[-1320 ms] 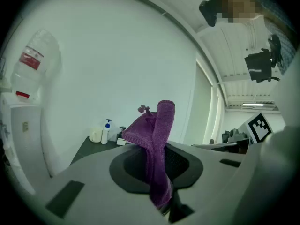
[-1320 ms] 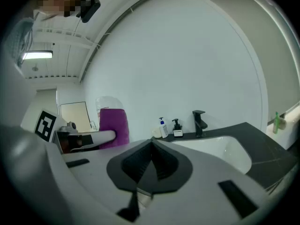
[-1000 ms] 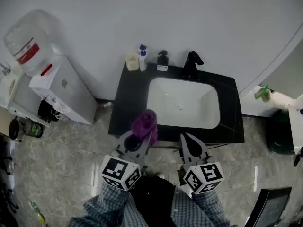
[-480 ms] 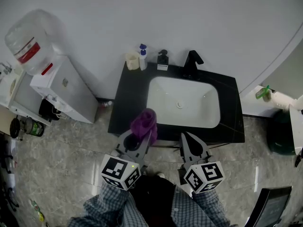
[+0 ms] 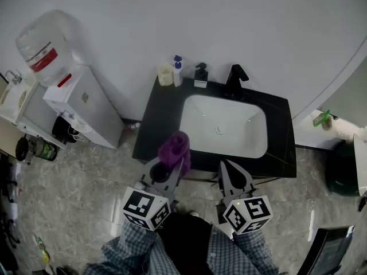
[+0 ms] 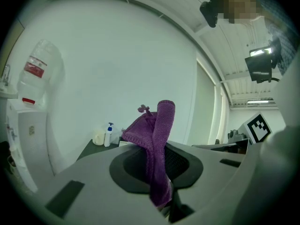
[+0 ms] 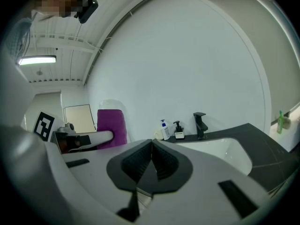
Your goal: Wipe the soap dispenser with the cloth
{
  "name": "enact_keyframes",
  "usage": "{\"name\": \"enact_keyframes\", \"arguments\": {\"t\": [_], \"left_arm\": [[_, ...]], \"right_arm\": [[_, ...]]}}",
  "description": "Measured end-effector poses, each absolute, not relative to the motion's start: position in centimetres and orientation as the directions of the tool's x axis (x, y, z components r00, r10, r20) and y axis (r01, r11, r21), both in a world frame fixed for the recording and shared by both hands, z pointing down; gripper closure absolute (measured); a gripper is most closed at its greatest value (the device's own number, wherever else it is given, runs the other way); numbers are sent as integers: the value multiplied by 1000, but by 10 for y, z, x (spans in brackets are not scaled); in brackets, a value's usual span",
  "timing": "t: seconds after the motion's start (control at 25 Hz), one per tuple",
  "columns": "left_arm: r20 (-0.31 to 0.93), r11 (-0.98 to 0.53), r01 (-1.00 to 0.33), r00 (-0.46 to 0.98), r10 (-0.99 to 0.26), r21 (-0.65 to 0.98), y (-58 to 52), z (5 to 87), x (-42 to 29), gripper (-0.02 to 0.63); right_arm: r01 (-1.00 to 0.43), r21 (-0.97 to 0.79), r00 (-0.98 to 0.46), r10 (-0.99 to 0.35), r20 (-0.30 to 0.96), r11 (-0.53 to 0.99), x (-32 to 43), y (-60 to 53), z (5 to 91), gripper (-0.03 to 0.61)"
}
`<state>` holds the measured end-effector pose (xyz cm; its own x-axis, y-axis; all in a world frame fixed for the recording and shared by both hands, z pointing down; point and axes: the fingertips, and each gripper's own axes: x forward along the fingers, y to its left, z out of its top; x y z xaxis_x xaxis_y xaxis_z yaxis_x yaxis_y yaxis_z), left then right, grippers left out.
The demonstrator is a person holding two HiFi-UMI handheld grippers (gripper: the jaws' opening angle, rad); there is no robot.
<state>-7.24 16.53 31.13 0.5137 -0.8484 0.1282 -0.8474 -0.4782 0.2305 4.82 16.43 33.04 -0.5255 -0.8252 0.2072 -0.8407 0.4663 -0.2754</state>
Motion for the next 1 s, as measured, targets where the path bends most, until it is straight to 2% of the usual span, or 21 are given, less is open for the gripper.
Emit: {"name": "enact_keyframes", "arguments": {"t": [0.52,1.0], "left_arm": [[100,-453,-858,486,-868,240,176,308,-41,554],[121,-439,-865,476,-871,242,138,323,-36,554]], "right_arm": [[-837,-268,-532,-826,189,477,90,176,331,560],[-842,-284,-521,-828,206,459,103,141,346,560]]}}
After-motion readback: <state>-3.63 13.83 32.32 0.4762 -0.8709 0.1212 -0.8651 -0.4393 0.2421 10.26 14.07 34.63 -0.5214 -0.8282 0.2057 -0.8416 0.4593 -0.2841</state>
